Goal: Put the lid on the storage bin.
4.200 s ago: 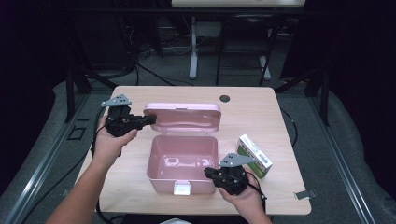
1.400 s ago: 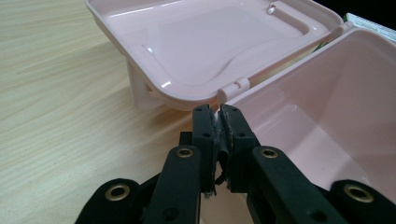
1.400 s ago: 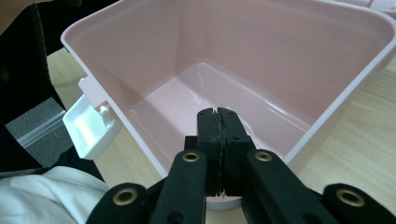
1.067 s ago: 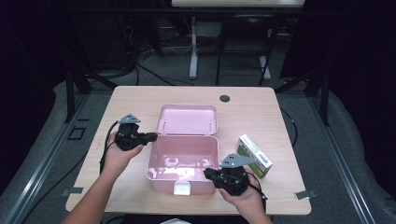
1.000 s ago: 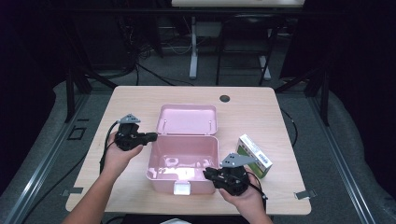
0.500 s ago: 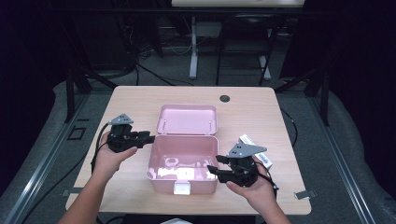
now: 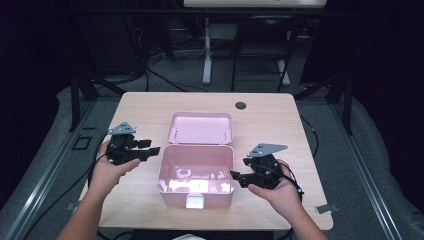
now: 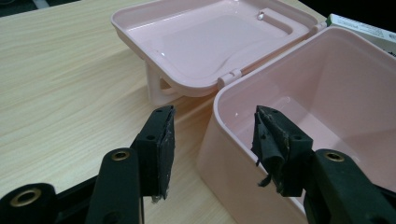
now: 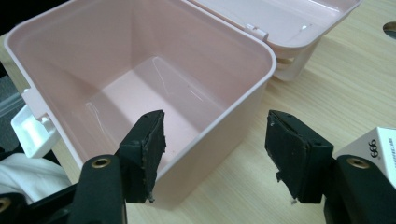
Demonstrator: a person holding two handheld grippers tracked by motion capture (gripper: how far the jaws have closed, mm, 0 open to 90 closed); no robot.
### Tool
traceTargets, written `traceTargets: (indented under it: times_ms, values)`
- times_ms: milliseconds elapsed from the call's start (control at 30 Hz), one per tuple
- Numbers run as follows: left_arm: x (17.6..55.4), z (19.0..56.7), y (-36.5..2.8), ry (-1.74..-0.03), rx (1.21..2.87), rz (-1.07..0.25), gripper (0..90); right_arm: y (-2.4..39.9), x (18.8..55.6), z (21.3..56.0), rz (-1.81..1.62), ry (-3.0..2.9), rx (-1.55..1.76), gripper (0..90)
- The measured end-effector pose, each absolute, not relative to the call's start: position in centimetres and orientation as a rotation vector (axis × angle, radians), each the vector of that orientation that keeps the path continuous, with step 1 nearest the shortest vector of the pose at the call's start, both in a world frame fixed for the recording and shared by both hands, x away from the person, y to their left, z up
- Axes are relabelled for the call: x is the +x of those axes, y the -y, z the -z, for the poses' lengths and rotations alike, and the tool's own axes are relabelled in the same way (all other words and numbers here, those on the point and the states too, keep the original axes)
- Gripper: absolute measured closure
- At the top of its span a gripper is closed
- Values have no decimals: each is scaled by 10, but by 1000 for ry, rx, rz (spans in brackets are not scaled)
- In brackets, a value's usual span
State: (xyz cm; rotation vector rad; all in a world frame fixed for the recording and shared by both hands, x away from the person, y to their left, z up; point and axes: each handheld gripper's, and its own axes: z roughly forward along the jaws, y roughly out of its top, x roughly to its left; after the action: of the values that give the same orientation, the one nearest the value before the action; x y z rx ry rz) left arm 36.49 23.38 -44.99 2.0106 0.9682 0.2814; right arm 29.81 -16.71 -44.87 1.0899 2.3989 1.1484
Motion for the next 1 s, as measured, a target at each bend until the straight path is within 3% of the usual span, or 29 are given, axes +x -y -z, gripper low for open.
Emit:
traceTargets:
  times_ms: [1000]
  values:
    - [361, 446, -237, -968, 2026, -234, 459, 195, 349, 429, -837, -2469, 1171, 396]
